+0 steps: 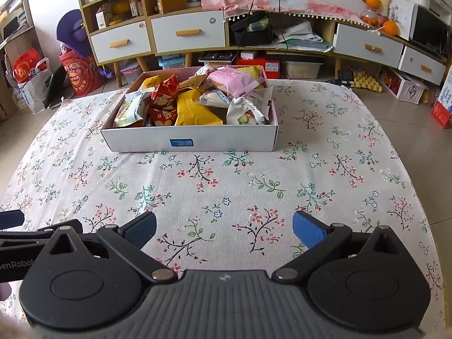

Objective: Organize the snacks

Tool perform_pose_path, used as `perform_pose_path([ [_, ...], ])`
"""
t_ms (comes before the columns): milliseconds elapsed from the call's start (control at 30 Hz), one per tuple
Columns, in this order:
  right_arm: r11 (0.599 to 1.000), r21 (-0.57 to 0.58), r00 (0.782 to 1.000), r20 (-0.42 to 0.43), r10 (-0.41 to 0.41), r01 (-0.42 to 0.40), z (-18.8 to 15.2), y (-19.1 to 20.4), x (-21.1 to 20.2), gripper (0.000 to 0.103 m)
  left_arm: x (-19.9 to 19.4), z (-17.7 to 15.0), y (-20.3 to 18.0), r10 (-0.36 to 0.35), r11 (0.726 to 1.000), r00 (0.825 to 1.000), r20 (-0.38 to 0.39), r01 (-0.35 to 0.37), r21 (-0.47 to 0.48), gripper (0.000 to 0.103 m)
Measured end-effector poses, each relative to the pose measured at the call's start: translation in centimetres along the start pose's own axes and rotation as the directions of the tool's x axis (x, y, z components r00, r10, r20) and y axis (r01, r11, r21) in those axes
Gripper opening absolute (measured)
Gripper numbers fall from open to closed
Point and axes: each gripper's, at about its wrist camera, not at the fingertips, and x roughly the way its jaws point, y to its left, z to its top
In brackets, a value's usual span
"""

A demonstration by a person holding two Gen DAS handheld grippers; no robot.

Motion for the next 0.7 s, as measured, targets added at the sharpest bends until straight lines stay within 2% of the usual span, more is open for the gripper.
perform_pose_path([
  [700,1.0,0.0,1.0,-0.002,-0.004,0.004,-0.07,-0.03,0.16,0.103,0.04,-0.09,-0.25,-0.019,1.0,1.0,-0.002,0.019,0.01,0.1],
])
